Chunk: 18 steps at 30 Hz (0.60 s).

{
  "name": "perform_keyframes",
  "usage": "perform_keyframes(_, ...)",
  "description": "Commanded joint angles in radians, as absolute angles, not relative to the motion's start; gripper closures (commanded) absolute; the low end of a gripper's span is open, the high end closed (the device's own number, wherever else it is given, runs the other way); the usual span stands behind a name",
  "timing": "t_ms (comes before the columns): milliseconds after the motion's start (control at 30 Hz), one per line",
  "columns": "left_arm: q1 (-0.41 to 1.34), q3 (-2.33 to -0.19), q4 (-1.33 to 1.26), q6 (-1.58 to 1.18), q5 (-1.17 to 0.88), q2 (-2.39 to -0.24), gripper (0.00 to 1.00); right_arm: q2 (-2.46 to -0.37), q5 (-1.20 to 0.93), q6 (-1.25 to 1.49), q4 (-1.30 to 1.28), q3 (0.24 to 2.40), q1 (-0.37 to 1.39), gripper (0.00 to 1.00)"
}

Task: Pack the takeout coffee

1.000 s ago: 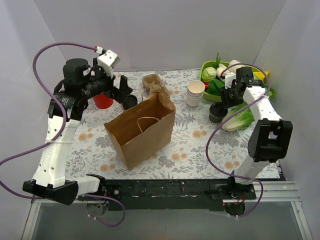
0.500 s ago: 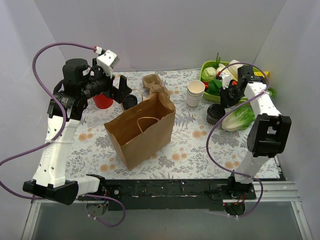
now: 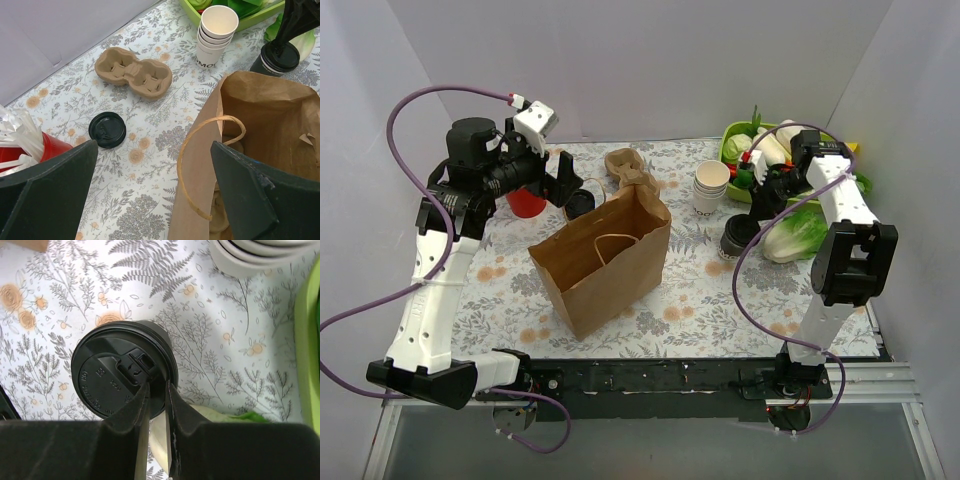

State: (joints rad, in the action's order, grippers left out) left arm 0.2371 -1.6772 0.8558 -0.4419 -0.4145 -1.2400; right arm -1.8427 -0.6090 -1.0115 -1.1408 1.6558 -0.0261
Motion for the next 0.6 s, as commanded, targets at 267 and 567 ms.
perform_keyframes(267, 0.229, -1.686, 0.854, -0.443, -0.456, -1.264, 0.02, -1.858, -0.689, -1.192, -1.253, 1.715, 0.04, 0.67)
perform_keyframes(567, 0.229, -1.697, 0.854, -0.445, -0.459, -1.264, 0.02, -1.818, -0.672, -0.881, -1.134, 1.819, 0.044, 0.37)
